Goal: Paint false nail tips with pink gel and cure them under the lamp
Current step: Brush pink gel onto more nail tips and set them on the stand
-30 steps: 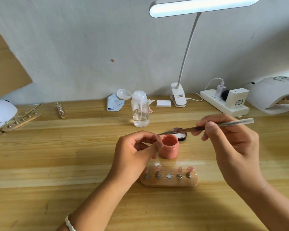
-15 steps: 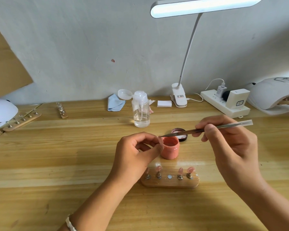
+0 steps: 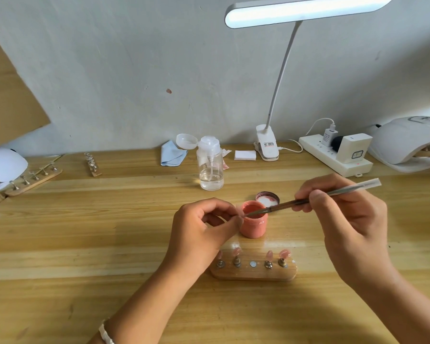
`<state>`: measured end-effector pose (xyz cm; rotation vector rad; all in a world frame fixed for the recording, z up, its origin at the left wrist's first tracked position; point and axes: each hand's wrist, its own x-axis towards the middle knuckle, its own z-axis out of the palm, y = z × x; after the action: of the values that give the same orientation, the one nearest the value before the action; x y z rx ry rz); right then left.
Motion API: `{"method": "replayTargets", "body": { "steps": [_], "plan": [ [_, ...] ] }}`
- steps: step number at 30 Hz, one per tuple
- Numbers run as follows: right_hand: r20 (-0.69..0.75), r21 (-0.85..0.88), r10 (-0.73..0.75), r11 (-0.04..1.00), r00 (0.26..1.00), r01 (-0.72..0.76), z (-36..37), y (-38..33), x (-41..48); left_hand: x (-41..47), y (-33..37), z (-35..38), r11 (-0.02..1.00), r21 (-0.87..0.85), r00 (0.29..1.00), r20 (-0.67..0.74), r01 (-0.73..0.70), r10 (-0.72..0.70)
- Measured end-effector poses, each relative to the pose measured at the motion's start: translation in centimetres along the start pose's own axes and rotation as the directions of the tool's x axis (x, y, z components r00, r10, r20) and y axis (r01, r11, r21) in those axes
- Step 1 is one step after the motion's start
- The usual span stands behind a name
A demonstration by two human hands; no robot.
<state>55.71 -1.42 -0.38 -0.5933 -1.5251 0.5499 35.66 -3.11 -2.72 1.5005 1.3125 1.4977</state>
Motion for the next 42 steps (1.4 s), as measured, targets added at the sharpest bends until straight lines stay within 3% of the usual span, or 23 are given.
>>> {"method": "replayTargets", "body": {
  "steps": [4,12,17,25,42],
  "plan": [
    [-0.043,-0.001,-0.007,1.000,0.999,0.007,-0.11,-0.05,0.11,0.04,0.03,0.05,1.000,0.018,1.000,-0.003,-0.012,0.012],
    [0.035,-0.029,-0.013,0.999,0.999,0.014,0.20,-0.22,-0.08,0.03,0.04,-0.06,0.999,0.027,1.000,-0.003,-0.025,0.025],
    [-0.018,0.007,-0.010,1.000,1.000,0.010,-0.02,-0.23,0.10,0.00,0.08,0.05,0.998,0.052,0.999,-0.013,-0.034,0.035],
    [0.065,-0.028,-0.024,0.999,0.998,0.026,0.19,-0.31,-0.16,-0.04,0.05,0.11,0.994,0.092,0.998,-0.035,-0.054,0.057],
    [0.008,-0.031,-0.021,0.999,1.000,0.021,-0.05,-0.36,-0.13,0.03,-0.03,-0.08,0.998,0.050,0.999,-0.028,-0.038,0.040]
  ]
}}
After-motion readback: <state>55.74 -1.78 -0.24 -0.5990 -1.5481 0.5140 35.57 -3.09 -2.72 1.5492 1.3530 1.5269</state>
